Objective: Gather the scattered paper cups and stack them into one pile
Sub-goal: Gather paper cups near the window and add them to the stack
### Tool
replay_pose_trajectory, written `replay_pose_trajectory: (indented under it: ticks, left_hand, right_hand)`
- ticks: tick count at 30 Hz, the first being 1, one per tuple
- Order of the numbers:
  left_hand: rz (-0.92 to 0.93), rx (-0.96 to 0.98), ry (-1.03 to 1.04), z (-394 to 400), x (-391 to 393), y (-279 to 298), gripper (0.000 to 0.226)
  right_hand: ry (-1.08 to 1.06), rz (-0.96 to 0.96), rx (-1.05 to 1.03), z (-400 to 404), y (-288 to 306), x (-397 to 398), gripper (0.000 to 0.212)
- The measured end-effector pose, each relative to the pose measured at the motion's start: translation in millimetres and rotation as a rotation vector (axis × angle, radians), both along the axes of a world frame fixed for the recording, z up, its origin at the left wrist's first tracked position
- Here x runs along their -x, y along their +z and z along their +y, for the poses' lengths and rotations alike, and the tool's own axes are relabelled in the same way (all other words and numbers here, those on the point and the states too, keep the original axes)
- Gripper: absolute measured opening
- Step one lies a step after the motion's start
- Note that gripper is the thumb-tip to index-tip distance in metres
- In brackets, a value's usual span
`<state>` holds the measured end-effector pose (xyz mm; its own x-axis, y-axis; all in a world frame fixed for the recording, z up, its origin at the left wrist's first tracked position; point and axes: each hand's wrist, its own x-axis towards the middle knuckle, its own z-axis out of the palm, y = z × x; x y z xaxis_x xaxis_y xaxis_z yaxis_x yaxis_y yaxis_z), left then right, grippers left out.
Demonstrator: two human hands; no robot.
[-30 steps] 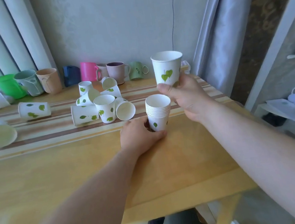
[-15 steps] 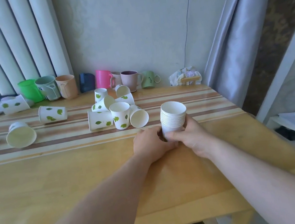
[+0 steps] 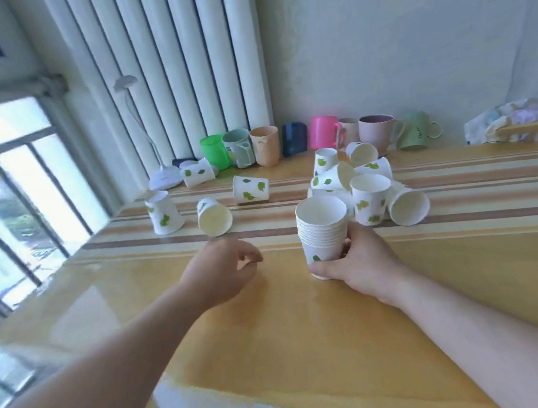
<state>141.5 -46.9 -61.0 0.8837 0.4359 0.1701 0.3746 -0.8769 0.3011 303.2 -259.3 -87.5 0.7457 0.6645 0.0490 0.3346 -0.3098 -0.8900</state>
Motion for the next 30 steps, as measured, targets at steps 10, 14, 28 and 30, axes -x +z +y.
replay_pose_trajectory:
  ticks: [10,14,28,30]
  left_hand:
    - [0.03,-0.398,0.124,108.4,5.6,6.4,0.094]
    - [0.22,-0.582,0.005,114.8,-34.3,8.0,0.1]
    - [-0.711,0.445,0.116,14.9,-56.3,81.6,0.078]
    - [-0.786,0.553,0.039,-0.8,-55.0,103.1,0.072]
  right_hand:
    - [0.073,-0.074,0.02,51.3,-5.1,13.4,0.046]
    - [-0.004,-0.134,0.031,50.3,-6.5,11.5,0.043]
    - [-0.045,-0.118,-0.042,52.7,-10.5,-7.9,0.045]
    - [-0.056,-0.114,-0.053,52.3,-13.0,-9.4,0.046]
